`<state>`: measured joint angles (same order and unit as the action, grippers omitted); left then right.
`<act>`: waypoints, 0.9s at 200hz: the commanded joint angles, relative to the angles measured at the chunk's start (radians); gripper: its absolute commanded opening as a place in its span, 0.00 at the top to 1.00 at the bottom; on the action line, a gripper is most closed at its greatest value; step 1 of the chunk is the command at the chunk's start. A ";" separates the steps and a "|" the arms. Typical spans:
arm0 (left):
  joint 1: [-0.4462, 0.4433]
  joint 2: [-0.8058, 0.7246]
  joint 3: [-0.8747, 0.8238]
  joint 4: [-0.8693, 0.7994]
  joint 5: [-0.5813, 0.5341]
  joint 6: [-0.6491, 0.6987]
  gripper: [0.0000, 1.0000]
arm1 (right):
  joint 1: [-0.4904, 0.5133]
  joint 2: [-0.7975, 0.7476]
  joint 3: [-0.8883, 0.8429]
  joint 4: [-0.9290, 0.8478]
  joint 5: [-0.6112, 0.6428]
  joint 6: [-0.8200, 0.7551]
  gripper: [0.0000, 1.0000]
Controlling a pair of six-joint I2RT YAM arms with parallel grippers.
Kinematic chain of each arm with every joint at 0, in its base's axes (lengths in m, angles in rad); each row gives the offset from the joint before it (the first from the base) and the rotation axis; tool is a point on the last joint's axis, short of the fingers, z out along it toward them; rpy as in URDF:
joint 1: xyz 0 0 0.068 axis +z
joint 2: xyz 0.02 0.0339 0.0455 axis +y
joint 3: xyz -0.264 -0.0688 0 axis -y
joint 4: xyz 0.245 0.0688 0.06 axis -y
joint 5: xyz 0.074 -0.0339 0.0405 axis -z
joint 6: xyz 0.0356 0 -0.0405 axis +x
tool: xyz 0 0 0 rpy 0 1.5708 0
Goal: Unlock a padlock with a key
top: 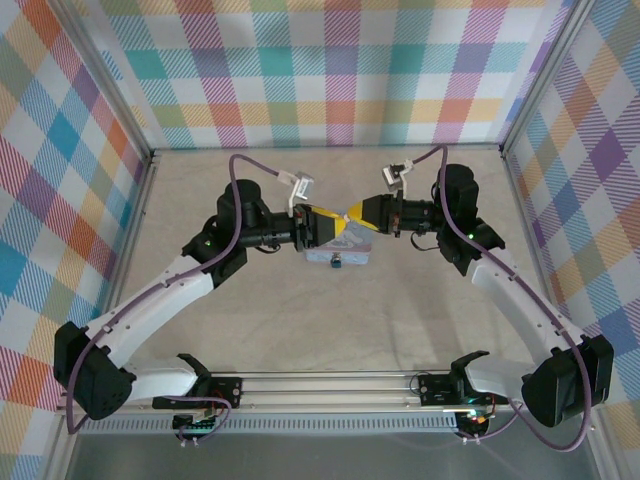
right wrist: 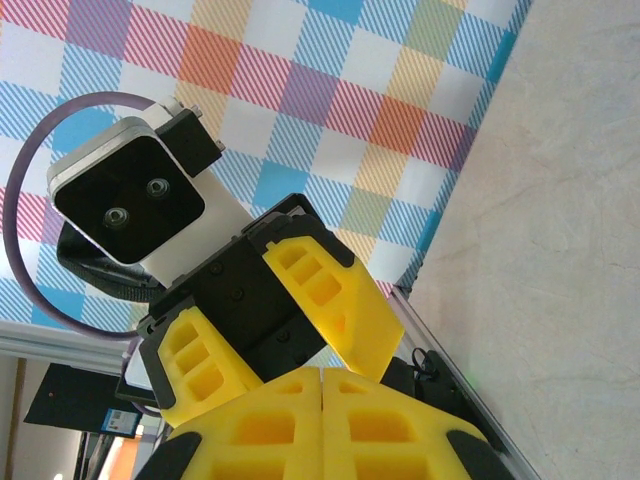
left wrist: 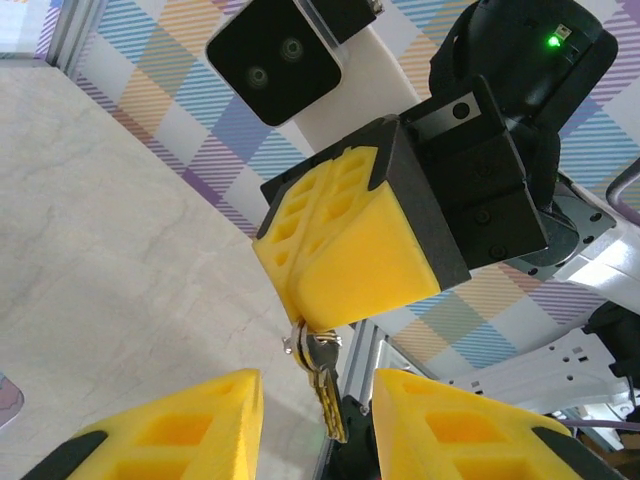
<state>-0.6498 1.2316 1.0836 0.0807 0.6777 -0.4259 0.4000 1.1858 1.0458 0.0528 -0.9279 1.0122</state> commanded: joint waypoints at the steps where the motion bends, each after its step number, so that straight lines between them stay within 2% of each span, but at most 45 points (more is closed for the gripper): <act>1: 0.014 -0.039 -0.023 0.015 -0.012 -0.002 0.65 | 0.007 -0.028 -0.006 0.041 -0.003 -0.016 1.00; 45: 0.028 -0.051 -0.024 0.009 -0.014 -0.011 0.64 | 0.006 -0.029 -0.007 0.046 -0.012 -0.015 1.00; 65: 0.036 -0.050 -0.028 0.039 -0.011 -0.035 0.54 | 0.007 -0.027 -0.010 0.054 -0.020 -0.017 1.00; 91: 0.038 -0.033 -0.019 0.068 0.029 -0.061 0.54 | 0.007 -0.032 -0.017 0.052 -0.017 -0.024 1.00; 102: 0.038 -0.022 -0.019 0.084 0.053 -0.077 0.56 | 0.006 -0.035 -0.021 0.063 -0.016 -0.023 1.00; 141: 0.031 0.012 -0.031 0.157 0.120 -0.129 0.75 | 0.006 -0.035 -0.023 0.099 -0.025 -0.011 1.00; 180: 0.009 0.040 -0.025 0.163 0.131 -0.129 0.80 | 0.007 -0.030 -0.028 0.112 -0.019 -0.004 1.00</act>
<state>-0.6262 1.2602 1.0622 0.1898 0.7708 -0.5396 0.4000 1.1736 1.0283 0.1127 -0.9295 1.0092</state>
